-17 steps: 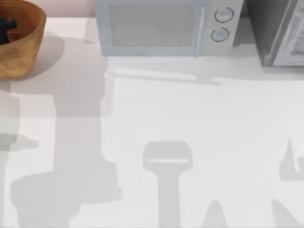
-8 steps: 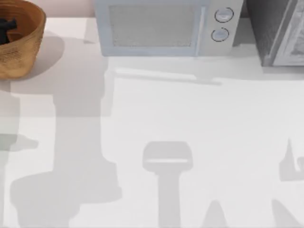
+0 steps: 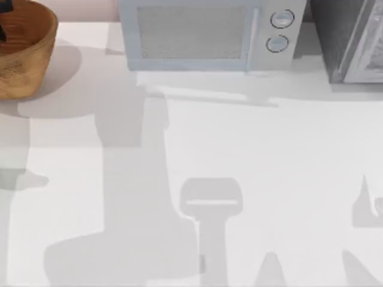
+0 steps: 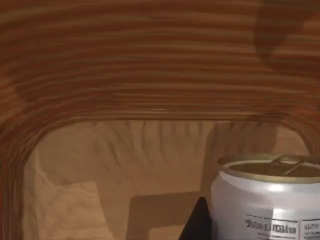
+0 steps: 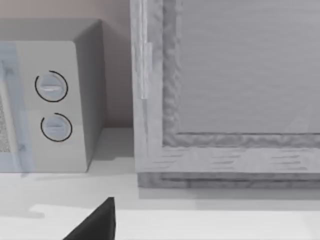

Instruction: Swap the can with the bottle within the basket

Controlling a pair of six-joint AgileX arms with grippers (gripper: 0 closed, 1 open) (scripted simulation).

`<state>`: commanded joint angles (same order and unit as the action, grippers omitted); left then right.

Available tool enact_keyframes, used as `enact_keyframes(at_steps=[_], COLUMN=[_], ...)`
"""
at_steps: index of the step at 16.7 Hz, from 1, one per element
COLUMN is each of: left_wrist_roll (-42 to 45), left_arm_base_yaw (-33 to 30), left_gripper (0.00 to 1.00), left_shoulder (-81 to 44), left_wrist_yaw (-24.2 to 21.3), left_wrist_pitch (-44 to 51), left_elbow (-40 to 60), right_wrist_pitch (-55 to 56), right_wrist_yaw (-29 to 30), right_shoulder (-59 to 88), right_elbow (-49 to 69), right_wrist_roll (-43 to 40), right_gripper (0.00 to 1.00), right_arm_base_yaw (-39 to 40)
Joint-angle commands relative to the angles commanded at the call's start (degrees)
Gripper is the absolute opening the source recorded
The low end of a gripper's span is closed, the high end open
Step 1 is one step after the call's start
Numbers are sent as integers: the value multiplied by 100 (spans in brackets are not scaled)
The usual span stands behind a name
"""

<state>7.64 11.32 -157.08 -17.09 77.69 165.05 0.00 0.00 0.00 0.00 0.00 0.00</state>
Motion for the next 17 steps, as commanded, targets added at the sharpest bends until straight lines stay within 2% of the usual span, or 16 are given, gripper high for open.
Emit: enact_keyframes(at_steps=[6,17], left_wrist_roll=[-190,-543], left_arm_base_yaw=[-300,-926], left_gripper=[0,0], left_shoulder=[3074,10382], left_wrist_yaw=[171,906], left_wrist_pitch=[-1485,-5096], left_elbow=[-3096,-10974], right_wrist_pitch=[0,0], right_wrist_yaw=[0,0], right_shoulder=[0,0], right_elbow=[0,0], right_wrist_roll=[0,0], right_gripper=[100,100], right_arm_base_yaw=[0,0])
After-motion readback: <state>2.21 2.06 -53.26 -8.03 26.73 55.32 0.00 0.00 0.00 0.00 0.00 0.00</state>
